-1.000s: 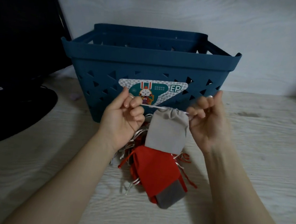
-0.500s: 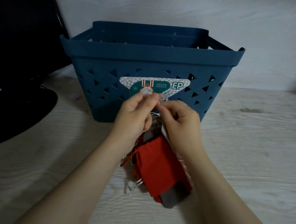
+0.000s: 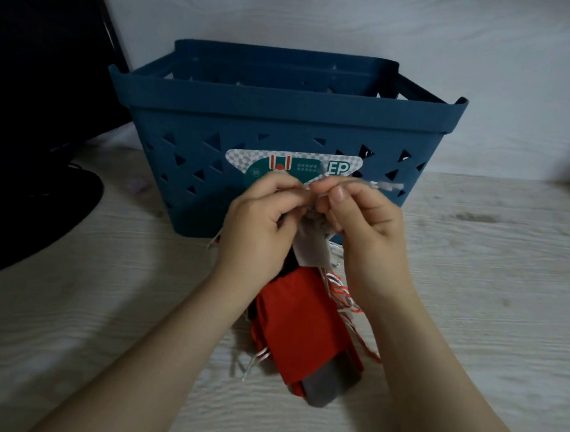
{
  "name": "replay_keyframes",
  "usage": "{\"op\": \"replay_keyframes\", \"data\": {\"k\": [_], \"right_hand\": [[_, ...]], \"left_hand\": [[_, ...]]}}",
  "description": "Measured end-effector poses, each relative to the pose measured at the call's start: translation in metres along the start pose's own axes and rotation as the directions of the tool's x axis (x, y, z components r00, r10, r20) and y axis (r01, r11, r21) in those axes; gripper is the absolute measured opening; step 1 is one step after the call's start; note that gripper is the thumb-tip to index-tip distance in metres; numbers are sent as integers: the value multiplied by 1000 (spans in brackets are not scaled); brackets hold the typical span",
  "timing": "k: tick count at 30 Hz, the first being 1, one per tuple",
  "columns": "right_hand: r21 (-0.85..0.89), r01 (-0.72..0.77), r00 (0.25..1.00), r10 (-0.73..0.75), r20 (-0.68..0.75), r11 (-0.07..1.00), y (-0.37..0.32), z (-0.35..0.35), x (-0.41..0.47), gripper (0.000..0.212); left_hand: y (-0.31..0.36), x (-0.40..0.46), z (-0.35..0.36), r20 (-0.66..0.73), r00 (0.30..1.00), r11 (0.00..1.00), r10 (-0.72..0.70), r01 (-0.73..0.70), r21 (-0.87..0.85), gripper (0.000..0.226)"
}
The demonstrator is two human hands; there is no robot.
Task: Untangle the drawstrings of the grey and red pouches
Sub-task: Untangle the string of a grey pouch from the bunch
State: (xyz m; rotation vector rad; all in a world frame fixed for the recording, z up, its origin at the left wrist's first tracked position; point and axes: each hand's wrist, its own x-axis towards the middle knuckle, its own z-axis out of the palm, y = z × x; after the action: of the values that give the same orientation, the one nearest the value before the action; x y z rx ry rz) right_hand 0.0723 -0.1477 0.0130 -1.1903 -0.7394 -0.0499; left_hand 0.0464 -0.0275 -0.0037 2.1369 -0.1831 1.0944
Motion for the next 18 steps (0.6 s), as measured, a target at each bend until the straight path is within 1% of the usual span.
{"op": "replay_keyframes", "data": {"k": [1,2,3,4,5,6,7,10,11,12,15,16,17,18], "right_hand": [[-7,-25,1000,25,-12,1000,0,0,0,19],[-8,-57,998,57,-26,998,0,0,0,19],[-13,-90,995,90,-43,996,0,-1,1,20],[-20,-120,991,118,-56,993,0,-1,1,21],[-29,-140,988,138,-68,990,-1,0,1,22],[-26,-158,985,156,-77,987,-2,0,0,21],[-15,-176,981,174,-82,984,-3,1,-1,21],[32,-237,966,239,-102,971,-5,5,-3,18],[48,-262,957,266,-120,964,-3,5,-3,18],[73,-287,944,295,-144,955,-1,4,-2,19],[106,-343,891,359,-277,933,6,-5,4,24],[109,-353,876,369,-310,929,8,-7,5,26],[129,-348,874,372,-314,928,9,-10,5,28],[147,-329,885,358,-298,933,9,-12,5,29]], "left_hand": [[3,-1,0,45,999,997,-23,26,-66,30],[7,-1,0,120,989,979,-90,110,-171,35],[11,-2,0,209,961,929,-181,237,-283,33],[14,-3,0,287,918,856,-273,368,-364,28],[17,-3,0,344,873,781,-346,471,-410,23],[18,-4,-1,375,841,738,-390,529,-418,20],[18,-3,-1,389,822,719,-416,559,-413,18],[14,-3,0,374,803,692,-464,592,-413,14],[13,-3,-1,383,785,661,-486,617,-427,15],[12,-2,-2,396,760,616,-515,649,-446,17],[12,1,-6,478,661,387,-578,738,-553,27],[12,2,-6,495,648,354,-579,747,-563,29],[12,3,-6,504,642,353,-578,754,-554,31],[12,3,-6,503,643,393,-577,759,-519,32]]}}
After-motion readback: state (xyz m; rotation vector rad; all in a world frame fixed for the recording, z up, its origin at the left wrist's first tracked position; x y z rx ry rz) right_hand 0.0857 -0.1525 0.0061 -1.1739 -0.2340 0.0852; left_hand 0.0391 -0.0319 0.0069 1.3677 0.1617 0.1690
